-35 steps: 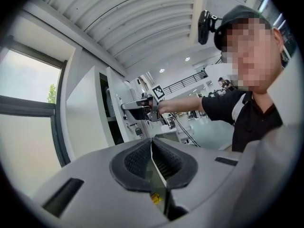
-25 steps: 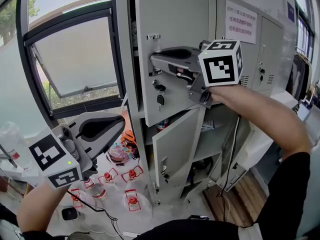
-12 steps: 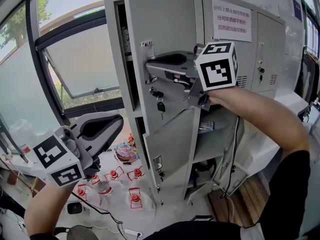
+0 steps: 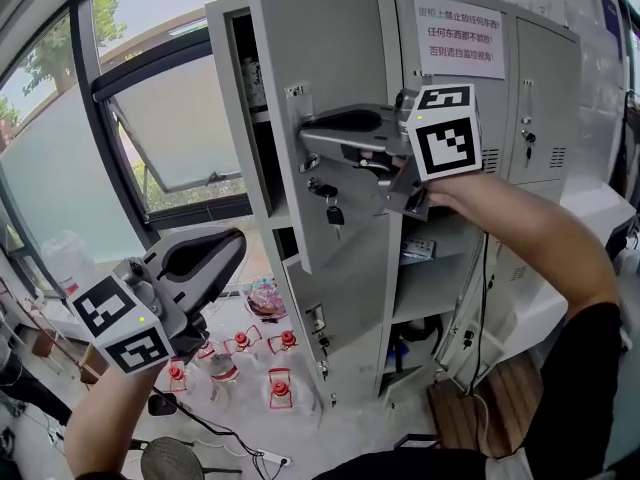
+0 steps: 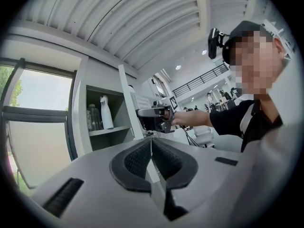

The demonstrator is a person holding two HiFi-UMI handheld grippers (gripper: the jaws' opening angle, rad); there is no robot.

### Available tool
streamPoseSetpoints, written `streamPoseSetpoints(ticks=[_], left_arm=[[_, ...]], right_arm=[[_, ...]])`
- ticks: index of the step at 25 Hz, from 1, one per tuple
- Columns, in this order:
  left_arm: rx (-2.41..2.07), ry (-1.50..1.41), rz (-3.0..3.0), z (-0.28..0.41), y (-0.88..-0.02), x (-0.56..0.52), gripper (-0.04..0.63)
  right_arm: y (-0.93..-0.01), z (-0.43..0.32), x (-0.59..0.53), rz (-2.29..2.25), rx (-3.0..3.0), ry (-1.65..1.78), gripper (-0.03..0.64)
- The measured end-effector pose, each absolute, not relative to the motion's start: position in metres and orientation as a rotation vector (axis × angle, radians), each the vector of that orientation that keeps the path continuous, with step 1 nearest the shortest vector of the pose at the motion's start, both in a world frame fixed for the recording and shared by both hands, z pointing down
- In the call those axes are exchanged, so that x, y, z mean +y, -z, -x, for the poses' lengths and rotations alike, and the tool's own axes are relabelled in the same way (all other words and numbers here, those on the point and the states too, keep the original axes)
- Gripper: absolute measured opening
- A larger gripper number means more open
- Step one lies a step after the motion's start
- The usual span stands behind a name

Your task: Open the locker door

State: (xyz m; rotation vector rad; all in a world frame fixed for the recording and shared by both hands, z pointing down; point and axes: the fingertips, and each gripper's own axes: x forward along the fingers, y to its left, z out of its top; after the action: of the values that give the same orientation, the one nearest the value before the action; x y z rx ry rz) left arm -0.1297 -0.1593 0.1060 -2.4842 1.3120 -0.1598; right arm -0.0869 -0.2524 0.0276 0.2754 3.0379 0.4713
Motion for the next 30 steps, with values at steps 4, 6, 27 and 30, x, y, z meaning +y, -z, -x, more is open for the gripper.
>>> streamPoseSetpoints(ticks=[4, 6, 27, 30], left_arm=[[1.285, 0.158, 2.499, 0.135, -0.105, -0.153, 0.018], [1.270, 0.141, 2.506, 0.137, -0.102, -0.152, 0.018], [1.352, 0.179, 2.450, 0.077, -0.100, -0.181, 0.018], [1.378, 0.190, 2.437, 0.063, -0.098, -0.188, 0.018]], right_arm=[[-0.028, 0.084, -0.246, -0.298, 3.025, -0.435, 0.035], [-0.027, 0.083, -0.244, -0.329, 3.021, -0.420, 0.035], [-0.027, 0.025, -0.232, -0.761, 2.934, -0.483, 0.035], [-0.027, 0.008, -0.232, -0.828, 2.910, -0.485, 0.035]])
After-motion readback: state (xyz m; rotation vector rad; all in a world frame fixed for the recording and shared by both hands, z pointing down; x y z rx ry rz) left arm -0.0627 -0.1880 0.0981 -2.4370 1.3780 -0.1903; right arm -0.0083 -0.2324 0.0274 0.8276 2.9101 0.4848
